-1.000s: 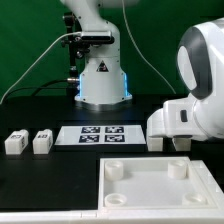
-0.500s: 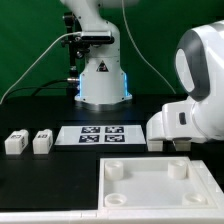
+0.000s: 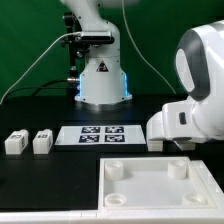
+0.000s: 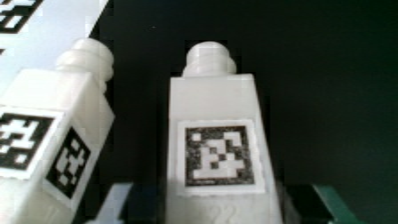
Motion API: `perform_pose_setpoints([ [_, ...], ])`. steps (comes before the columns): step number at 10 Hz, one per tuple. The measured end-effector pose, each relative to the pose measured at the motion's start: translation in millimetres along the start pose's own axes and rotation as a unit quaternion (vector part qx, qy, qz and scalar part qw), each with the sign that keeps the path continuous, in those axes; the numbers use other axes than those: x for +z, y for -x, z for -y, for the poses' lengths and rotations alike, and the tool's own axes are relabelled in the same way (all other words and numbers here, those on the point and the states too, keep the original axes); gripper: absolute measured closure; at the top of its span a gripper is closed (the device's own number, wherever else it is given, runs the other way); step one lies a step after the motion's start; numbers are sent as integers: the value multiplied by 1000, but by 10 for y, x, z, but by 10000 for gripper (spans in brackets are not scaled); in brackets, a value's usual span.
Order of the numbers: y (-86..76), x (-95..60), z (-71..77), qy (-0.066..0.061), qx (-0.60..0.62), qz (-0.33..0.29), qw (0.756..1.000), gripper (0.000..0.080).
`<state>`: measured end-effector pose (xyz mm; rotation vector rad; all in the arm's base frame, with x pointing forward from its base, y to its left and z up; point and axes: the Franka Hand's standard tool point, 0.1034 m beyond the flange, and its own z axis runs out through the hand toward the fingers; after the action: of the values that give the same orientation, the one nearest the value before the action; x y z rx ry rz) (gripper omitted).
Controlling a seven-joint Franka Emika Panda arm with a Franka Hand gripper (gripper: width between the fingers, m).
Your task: Assemble one leg
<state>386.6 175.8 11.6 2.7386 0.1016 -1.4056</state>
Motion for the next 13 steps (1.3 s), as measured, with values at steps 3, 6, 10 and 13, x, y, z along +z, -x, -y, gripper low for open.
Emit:
perform_pose_setpoints([
  [3, 0, 0, 0, 0, 0, 0, 1000, 508],
  [6, 0, 0, 0, 0, 0, 0, 1000, 507],
  [10, 203, -489, -172, -5, -22, -20, 1000, 505],
  [13, 384, -1046, -418, -24, -24, -87, 996, 505],
])
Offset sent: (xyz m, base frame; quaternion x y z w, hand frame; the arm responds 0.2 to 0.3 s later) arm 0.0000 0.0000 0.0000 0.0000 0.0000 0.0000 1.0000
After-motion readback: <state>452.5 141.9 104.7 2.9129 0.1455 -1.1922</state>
